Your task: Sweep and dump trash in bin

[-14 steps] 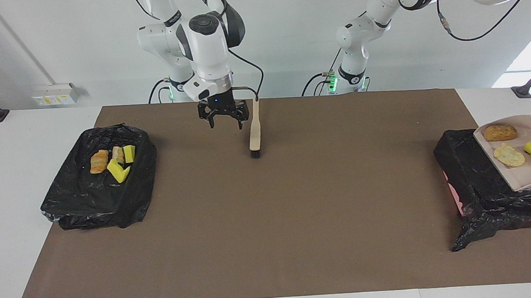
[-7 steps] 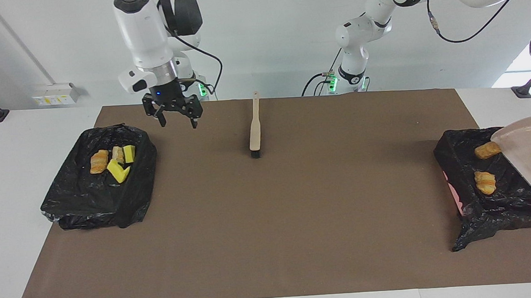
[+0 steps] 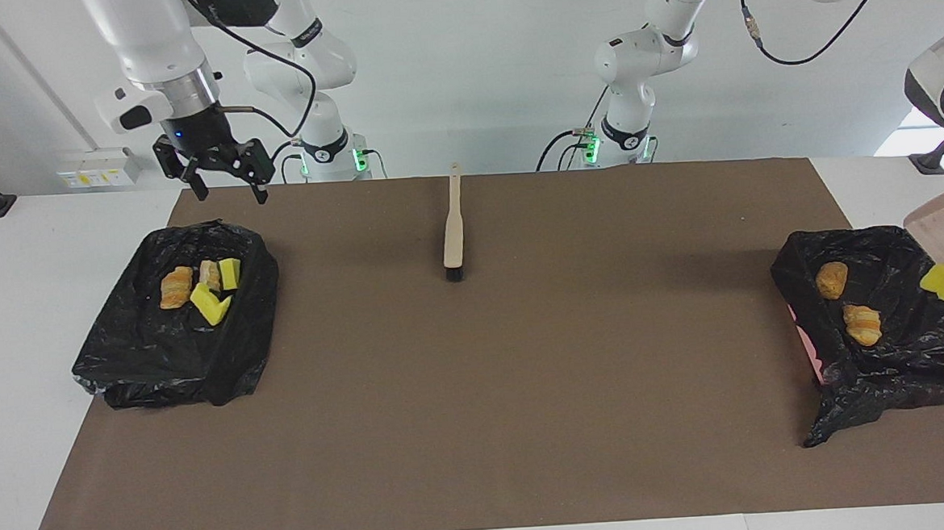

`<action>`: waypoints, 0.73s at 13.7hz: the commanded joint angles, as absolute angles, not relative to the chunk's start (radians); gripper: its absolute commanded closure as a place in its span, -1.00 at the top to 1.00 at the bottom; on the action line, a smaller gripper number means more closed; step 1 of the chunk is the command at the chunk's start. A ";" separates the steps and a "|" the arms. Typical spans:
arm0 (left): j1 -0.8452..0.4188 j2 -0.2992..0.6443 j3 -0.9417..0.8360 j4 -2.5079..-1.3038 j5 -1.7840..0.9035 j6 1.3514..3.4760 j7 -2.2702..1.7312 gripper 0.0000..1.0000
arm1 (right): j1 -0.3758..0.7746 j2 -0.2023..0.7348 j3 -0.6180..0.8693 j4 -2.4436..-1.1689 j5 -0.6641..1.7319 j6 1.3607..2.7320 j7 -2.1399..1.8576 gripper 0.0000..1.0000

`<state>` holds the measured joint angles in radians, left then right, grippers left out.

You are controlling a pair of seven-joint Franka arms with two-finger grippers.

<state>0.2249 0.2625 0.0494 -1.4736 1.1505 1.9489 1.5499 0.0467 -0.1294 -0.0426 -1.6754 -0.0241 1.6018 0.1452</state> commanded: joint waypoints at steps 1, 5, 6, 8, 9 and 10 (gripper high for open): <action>0.178 0.227 0.060 -1.513 1.207 1.904 1.505 -1.00 | 0.054 -0.121 -0.092 -1.583 -0.020 1.505 0.080 1.00; 0.129 0.227 0.055 -1.511 1.206 1.855 1.468 -1.00 | 0.052 -0.147 -0.100 -1.592 -0.023 1.465 0.069 1.00; 0.109 0.221 0.054 -1.516 1.197 1.835 1.429 -1.00 | 0.052 -0.153 -0.101 -1.627 -0.025 1.476 0.066 1.00; 0.057 0.218 0.049 -1.519 1.146 1.792 1.393 -1.00 | 0.051 -0.152 -0.101 -1.644 -0.028 1.488 0.067 1.00; 0.045 0.218 0.049 -1.519 1.100 1.769 1.387 -1.00 | 0.051 -0.152 -0.101 -1.644 -0.025 1.485 0.067 1.00; 0.020 0.216 0.049 -1.519 1.062 1.741 1.373 -1.00 | 0.052 -0.153 -0.101 -1.644 -0.023 1.483 0.069 1.00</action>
